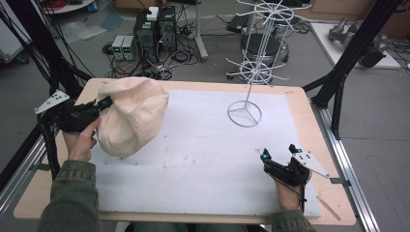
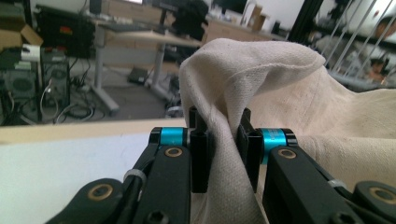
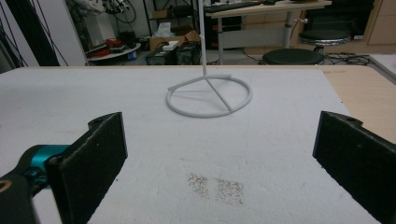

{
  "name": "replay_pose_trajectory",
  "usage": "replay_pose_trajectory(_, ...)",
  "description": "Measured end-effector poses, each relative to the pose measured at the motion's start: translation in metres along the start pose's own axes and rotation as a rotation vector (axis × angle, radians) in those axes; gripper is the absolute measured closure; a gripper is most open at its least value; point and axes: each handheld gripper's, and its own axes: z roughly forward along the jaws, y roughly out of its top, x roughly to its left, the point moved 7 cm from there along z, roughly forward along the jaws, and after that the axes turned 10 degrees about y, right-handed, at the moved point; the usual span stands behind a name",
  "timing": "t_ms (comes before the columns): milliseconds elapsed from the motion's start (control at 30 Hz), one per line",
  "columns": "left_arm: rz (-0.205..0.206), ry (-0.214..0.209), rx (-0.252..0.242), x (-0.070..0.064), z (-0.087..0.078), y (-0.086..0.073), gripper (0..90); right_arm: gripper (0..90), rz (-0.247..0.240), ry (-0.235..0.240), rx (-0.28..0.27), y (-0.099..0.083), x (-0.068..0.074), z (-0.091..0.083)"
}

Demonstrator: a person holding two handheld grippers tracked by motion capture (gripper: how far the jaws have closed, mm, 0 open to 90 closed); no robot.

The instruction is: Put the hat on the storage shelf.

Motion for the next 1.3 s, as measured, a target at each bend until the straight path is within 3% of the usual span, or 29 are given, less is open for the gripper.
replay_pose_trajectory(167,-0.032,-0.017,-0.076,-0.009,0.008,0.011,79.0,2.0,0.005,-0.007,-0.001,0.000,-0.001,0.001)
replay_pose_trajectory(267,-0.077,-0.031,-0.123,-0.015,0.015,0.020,79.0,2.0,0.007,-0.004,0.001,0.000,-0.001,0.001)
replay_pose_trajectory(567,-0.123,-0.074,-0.234,-0.034,0.033,0.038,79.0,2.0,0.002,0.010,0.000,0.000,-0.002,0.003)
replay_pose_trajectory(667,-0.121,-0.103,-0.265,-0.045,0.040,0.044,79.0,2.0,0.008,0.013,0.006,-0.001,-0.001,0.003)
replay_pose_trajectory(800,-0.089,-0.098,-0.295,-0.061,0.048,0.051,79.0,2.0,0.008,0.016,0.001,0.000,-0.002,0.004)
replay_pose_trajectory(1000,-0.098,-0.130,-0.328,-0.079,0.061,0.063,79.0,2.0,0.011,0.020,0.000,0.000,-0.002,0.003)
replay_pose_trajectory(1100,-0.110,-0.142,-0.348,-0.086,0.067,0.071,79.0,2.0,0.012,0.024,0.002,0.000,-0.001,0.004)
replay_pose_trajectory(1300,-0.096,-0.148,-0.374,-0.093,0.074,0.087,79.0,2.0,0.013,0.024,0.002,0.000,-0.001,0.004)
